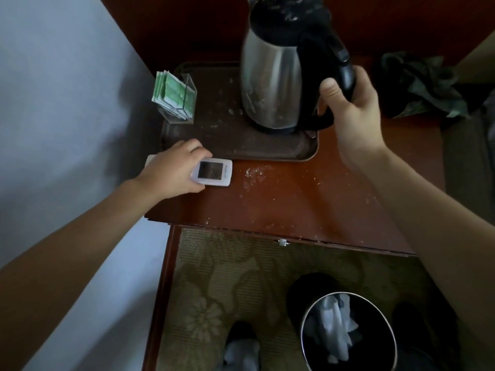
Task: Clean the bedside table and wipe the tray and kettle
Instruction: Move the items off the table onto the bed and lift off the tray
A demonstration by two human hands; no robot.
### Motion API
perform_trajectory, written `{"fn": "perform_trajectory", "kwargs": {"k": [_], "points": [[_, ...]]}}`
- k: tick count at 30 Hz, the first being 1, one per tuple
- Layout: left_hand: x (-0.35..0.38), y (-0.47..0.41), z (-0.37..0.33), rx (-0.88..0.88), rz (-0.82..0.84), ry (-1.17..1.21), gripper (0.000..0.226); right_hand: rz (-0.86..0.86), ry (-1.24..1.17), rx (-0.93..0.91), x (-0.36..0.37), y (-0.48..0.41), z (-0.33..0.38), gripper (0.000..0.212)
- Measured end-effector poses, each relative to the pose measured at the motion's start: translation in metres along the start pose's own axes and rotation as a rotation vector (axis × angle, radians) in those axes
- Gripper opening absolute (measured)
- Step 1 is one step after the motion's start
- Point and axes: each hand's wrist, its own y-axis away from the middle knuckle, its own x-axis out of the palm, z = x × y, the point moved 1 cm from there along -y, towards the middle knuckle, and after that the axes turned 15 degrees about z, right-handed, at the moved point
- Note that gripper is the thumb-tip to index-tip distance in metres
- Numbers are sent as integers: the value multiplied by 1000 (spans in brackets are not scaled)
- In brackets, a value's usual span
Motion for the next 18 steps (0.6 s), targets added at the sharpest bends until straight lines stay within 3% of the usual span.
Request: {"fn": "perform_trajectory", "kwargs": {"k": [4,9,13,18], "points": [[5,9,1,-57,-34,-14,67,-60,-86,-12,-1,9,6,5],[8,15,6,-150,13,112,72,0,-76,7,1,27,10,6],[11,26,1,-112,87,87,62,62,-18,-4,1,49,17,7],[-2,55,-29,65,-45,169,57,74,-31,-30,-13,82,37,16]]}}
